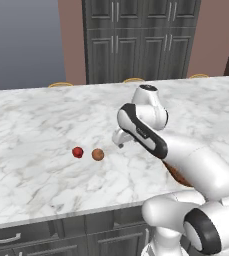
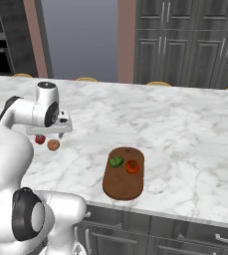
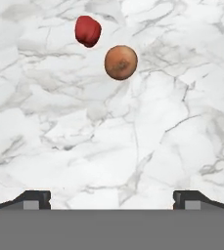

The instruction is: Place the avocado, onion, tomato, and bell pepper on the cutting board.

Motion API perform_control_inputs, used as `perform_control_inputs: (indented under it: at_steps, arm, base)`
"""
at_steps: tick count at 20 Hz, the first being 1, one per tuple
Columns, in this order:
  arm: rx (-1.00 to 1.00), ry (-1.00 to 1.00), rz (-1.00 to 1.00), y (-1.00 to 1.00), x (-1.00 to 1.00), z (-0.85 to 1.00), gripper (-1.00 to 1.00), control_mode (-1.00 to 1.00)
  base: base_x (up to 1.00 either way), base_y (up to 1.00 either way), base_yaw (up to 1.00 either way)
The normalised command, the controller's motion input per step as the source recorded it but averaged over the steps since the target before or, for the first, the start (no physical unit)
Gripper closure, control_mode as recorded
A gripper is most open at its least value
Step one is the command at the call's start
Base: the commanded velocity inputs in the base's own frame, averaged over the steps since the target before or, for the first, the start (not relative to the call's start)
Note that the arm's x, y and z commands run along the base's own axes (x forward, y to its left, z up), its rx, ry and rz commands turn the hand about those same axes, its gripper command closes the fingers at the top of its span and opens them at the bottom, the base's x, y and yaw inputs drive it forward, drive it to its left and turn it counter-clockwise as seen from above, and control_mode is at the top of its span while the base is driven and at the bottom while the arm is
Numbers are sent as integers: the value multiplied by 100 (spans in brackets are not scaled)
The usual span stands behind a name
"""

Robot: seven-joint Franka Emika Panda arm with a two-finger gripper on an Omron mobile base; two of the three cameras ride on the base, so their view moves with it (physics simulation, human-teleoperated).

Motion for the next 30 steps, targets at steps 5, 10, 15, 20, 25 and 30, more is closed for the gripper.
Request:
perform_control_inputs:
  at_steps: [5, 10, 15, 20, 25, 30]
  arm:
    - [0, -10, -7, 57, 12, 12, -100, -100]
    - [0, 1, -13, 37, 45, 14, -100, -100]
    - [0, 5, -15, 18, 38, 5, -100, -100]
    - [0, 4, -12, 10, 18, -9, -100, -100]
    - [0, 5, -10, 6, 16, -21, -100, -100]
    - [0, 7, -8, 0, 28, -19, -100, -100]
  base:
    - [0, 0, 0]
    - [0, 0, 0]
    - [0, 0, 0]
    - [0, 0, 0]
    - [0, 0, 0]
    - [0, 0, 0]
